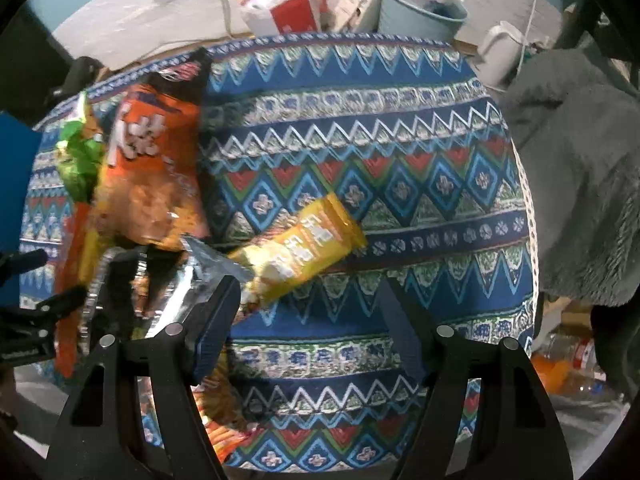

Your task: Organize snacks

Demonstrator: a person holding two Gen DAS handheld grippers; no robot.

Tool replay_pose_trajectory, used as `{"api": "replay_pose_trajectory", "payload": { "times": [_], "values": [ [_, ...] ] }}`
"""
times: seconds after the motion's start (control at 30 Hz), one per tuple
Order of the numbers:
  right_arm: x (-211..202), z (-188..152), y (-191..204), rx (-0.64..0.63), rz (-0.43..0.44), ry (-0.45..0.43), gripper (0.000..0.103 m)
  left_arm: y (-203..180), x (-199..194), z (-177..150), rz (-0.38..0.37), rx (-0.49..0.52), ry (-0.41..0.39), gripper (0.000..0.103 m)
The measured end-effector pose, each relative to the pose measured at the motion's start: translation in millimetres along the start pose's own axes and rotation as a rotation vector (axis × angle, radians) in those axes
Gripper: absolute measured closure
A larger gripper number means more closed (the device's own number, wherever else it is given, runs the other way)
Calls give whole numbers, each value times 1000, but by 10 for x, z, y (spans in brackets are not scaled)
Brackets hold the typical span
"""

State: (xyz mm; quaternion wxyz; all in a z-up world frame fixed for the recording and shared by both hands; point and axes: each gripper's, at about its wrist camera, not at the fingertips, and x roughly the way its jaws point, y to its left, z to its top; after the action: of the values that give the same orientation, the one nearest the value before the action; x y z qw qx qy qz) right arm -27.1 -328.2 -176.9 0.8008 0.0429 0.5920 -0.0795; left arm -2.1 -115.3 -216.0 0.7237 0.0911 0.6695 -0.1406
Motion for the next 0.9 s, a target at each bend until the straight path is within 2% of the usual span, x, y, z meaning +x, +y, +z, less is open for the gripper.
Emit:
{"api": "replay_pose_trajectory", "payload": {
  "times": [0.2,0.5,0.67,0.73,0.8,0.9],
  "values": [
    [207,-2,-80,21,-33,27,31,164,11,-36,-22,-22,5,4],
    [438,130,-88,141,93,38,26,460,-160,-44,7,-25,8,4],
    [569,186,-5,168,144,56,26,609,-149,-48,-13,-64,21,4],
    [635,208,66,164,150,70,23,695,-130,-22,-29,-84,23,4],
    [646,213,176,105,104,64,25,735,-108,-36,-40,-92,25,3],
    [639,220,298,13,47,41,39,782,-108,-10,-43,-99,35,3]
  ]
}}
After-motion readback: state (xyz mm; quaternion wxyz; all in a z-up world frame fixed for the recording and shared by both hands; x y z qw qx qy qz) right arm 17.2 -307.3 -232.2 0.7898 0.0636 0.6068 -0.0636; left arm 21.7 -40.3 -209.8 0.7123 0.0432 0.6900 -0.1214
